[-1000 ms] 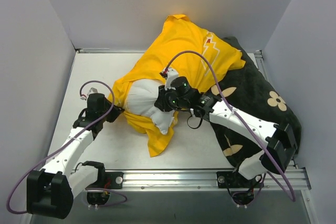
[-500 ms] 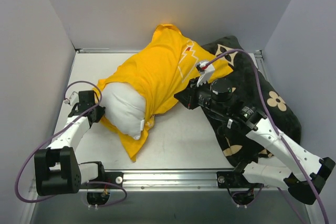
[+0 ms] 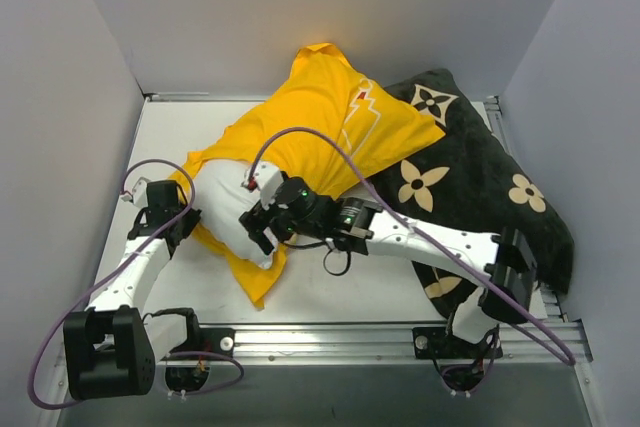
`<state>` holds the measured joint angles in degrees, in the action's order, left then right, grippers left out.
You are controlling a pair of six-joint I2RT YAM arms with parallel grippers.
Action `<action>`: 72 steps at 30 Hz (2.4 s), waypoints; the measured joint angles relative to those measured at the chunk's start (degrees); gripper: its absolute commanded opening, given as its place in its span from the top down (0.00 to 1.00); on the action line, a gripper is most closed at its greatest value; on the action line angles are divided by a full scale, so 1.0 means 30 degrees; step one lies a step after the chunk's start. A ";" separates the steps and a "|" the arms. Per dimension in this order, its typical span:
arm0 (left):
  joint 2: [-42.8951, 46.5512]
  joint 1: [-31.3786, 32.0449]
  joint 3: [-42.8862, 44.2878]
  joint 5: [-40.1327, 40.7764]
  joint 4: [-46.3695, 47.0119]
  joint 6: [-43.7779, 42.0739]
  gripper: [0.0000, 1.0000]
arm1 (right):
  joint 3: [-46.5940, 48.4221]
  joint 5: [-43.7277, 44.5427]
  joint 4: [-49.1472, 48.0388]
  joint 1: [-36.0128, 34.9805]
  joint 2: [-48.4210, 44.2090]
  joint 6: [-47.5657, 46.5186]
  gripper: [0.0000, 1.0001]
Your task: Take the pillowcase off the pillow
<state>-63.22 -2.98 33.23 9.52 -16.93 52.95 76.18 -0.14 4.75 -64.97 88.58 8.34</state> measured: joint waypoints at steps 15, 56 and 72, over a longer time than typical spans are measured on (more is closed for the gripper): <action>0.1217 -0.0007 -0.0138 -0.0911 -0.0335 -0.0903 1.00 | 0.4379 0.5807 -0.2754 -0.2965 0.9092 -0.6382 0.00; 0.0466 0.0160 0.1253 -0.5187 -0.2237 0.0583 1.00 | -0.1647 0.3592 -0.0408 0.1428 -0.0423 0.1421 1.00; -0.0423 -0.1486 0.2302 -0.5442 -0.2630 0.0663 1.00 | -0.4044 0.3009 0.0124 0.2200 -0.7271 0.2528 1.00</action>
<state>-64.49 -7.44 40.14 -6.81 -24.82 54.94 64.05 8.88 5.13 -58.37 66.76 15.92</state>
